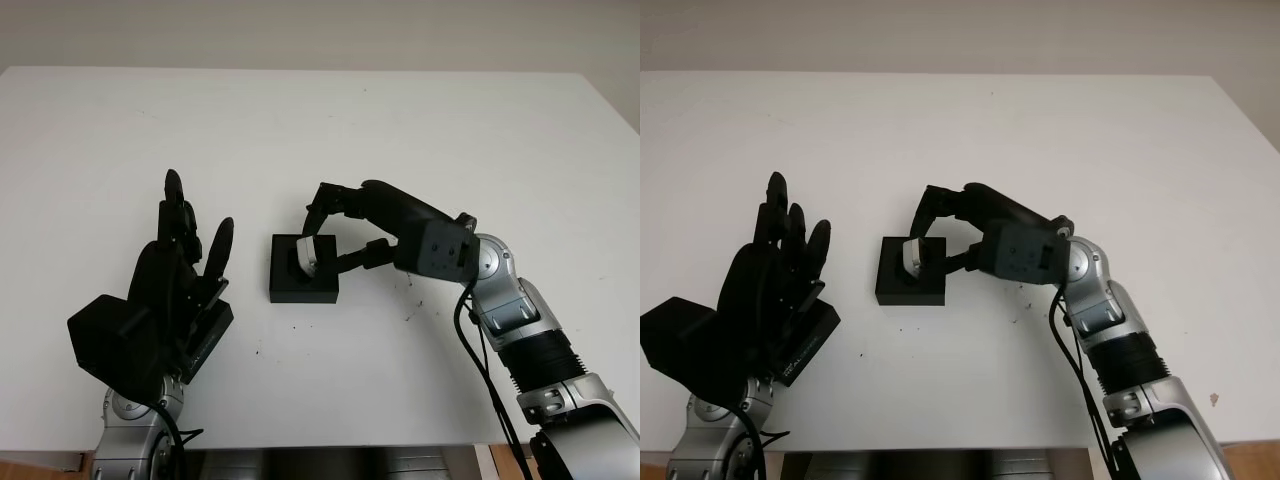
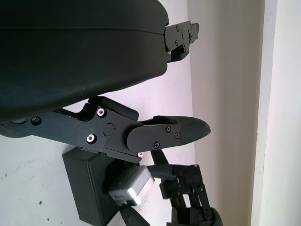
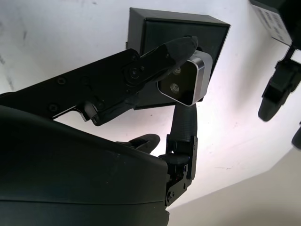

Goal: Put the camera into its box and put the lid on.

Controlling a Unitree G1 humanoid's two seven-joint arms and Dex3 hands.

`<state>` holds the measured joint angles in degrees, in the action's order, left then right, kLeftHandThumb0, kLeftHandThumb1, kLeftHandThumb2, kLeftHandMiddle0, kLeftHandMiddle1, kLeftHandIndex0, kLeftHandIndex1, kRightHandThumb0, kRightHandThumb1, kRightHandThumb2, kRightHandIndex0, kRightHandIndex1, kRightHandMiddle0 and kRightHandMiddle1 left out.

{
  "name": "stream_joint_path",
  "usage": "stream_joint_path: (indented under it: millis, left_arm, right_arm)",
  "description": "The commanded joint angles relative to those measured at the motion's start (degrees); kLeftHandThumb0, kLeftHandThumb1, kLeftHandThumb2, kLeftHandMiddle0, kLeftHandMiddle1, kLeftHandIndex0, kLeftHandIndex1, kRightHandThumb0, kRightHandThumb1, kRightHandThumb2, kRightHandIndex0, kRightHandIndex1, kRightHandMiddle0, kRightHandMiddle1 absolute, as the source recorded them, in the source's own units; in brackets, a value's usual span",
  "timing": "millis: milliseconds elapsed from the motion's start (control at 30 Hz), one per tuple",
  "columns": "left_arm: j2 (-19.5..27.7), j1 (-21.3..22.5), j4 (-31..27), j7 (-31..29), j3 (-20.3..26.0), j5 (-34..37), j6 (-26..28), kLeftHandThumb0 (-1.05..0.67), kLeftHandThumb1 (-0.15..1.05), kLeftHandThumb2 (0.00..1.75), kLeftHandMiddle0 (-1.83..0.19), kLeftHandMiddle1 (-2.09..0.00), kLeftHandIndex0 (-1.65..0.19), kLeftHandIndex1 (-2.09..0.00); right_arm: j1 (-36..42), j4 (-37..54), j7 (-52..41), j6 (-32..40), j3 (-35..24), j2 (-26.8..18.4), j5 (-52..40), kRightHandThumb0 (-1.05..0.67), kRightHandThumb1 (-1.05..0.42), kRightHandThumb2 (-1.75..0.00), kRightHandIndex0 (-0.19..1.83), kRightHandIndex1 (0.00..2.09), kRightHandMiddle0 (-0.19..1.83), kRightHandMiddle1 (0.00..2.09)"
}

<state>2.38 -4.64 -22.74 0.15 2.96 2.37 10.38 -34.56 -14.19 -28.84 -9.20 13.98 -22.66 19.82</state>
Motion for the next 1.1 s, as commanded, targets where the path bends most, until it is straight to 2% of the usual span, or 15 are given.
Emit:
stream_joint_path:
  millis: [0, 333, 400, 467, 567, 833, 1067]
  left_arm:
    - [-0.8, -0.7, -1.1, 0.5, -1.0, -0.5, -0.8, -0.56, 1.05, 0.48, 0.19, 0.00, 0.19, 0.00]
    - [-4.2, -2.4, -1.5, 3.1, -4.5, -3.0, -2.7, -0.54, 1.05, 0.52, 0.19, 0.00, 0.19, 0.00]
    - [-4.8, -2.6, -1.2, 3.5, -5.1, -3.1, -3.3, -0.55, 1.05, 0.51, 0.19, 0.00, 0.19, 0.00]
    - [-5.2, -2.8, -0.8, 3.5, -5.4, -3.0, -4.1, -0.55, 1.05, 0.51, 0.19, 0.00, 0.19, 0.00]
    - [-5.8, -2.9, 0.5, 3.5, -5.6, -2.8, -5.7, -0.55, 1.05, 0.51, 0.19, 0.00, 0.19, 0.00]
    - [-6.3, -2.5, 2.0, 3.5, -5.3, -2.0, -7.4, -0.57, 1.05, 0.51, 0.19, 0.00, 0.19, 0.00]
    - [-5.7, -2.1, 2.6, 3.1, -4.7, -1.0, -7.9, -0.56, 1.05, 0.49, 0.19, 0.00, 0.19, 0.00]
  right_arm:
    - [0.1, 2.9, -0.4, -0.4, 1.3, -1.2, 1.6, -0.43, -1.00, -0.05, 0.39, 0.17, 0.33, 1.66]
    - [0.3, 9.5, -1.1, -2.7, 4.2, -5.0, 9.4, -0.47, -0.99, -0.05, 0.44, 0.18, 0.38, 1.65]
    - [0.2, 9.9, -1.2, -4.2, 4.6, -6.2, 10.8, -0.52, -0.98, -0.05, 0.39, 0.15, 0.28, 1.46]
    - [-0.2, 10.1, -1.5, -5.6, 5.1, -7.4, 12.5, -0.59, -0.99, -0.06, 0.29, 0.08, 0.14, 1.15]
    - [-0.8, 9.8, -1.3, -6.8, 5.7, -8.3, 14.7, -0.63, -1.00, -0.05, 0.17, 0.03, 0.11, 0.75]
    - [-2.2, 9.5, -2.2, -5.3, 7.2, -8.7, 19.3, -0.62, -1.02, -0.06, 0.13, 0.03, 0.13, 0.61]
    - [-2.8, 7.1, -0.7, -6.5, 7.5, -7.7, 18.6, -0.63, -1.02, -0.05, 0.13, 0.04, 0.11, 0.55]
